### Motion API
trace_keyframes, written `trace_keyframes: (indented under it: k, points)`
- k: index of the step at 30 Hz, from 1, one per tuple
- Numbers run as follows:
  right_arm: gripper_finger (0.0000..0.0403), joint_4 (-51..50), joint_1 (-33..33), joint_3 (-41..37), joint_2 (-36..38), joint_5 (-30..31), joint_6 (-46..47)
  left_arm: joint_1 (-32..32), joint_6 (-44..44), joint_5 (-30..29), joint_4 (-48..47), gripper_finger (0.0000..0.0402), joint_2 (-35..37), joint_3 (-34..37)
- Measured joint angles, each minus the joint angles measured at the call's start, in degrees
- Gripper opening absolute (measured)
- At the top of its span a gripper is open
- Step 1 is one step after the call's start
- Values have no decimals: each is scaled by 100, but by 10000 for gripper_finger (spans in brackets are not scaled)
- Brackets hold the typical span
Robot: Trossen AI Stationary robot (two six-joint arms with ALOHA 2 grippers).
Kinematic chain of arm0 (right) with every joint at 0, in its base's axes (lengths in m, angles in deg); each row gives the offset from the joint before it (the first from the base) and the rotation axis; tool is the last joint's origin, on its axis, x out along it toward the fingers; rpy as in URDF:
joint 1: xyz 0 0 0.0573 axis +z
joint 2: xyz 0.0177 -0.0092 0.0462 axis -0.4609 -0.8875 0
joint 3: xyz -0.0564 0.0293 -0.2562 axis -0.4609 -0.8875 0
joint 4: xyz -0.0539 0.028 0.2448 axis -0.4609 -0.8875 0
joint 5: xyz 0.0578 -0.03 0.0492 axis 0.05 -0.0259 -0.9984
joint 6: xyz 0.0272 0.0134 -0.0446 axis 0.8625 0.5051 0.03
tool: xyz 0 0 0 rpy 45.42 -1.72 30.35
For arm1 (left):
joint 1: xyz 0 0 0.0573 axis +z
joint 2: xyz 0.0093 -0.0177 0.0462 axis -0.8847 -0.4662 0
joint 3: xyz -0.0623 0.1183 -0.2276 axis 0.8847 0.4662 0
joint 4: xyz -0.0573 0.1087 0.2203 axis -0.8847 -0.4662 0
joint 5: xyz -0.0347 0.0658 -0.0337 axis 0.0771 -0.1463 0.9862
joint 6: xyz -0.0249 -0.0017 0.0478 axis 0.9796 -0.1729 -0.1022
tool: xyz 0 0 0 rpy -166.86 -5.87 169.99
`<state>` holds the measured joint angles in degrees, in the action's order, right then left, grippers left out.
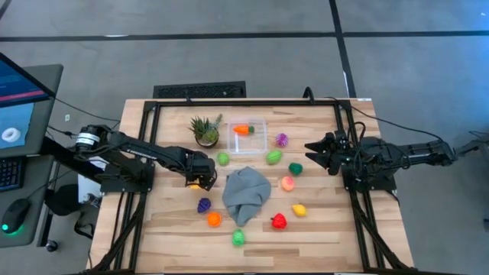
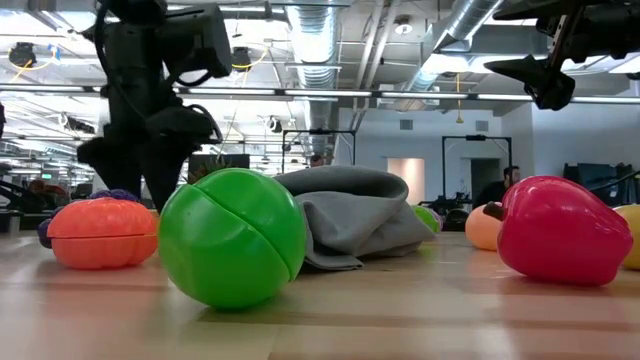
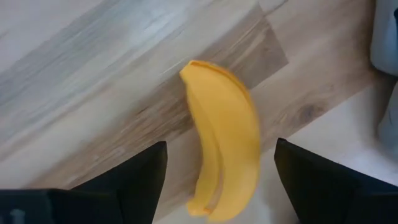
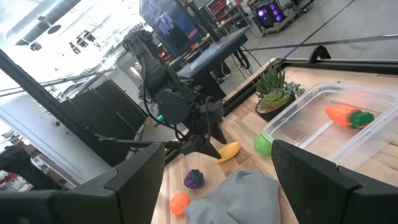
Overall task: Pick and placing Produce into tupperware
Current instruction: Put the yellow banana into the transparent container
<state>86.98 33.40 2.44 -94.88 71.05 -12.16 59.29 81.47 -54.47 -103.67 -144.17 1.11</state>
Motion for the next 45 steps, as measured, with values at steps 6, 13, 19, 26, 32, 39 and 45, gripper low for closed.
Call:
trace_keyframes:
  k: [6, 13, 19, 26, 32, 39, 45]
  points:
    - [317, 8, 2, 2, 3, 0, 2, 40, -120, 250, 409, 287, -480, 1]
    - [317, -6, 4, 2, -9, -37, 114, 40, -161, 321, 451, 287, -787, -40]
    - [317, -9, 4, 2, -9, -81, 116, 55, -246, 268, 443, 286, -776, -64]
    - [317, -26, 4, 2, -9, -79, 114, 65, -294, 265, 359, 266, -786, -60]
    - [317, -28, 4, 2, -9, -76, 111, 65, -305, 241, 332, 244, -788, -56]
    - [317, -28, 4, 2, -9, -74, 124, 67, -380, 220, 316, 223, -788, -54]
    - [317, -28, 4, 2, -9, -70, 150, 67, -414, 190, 310, 207, -788, -54]
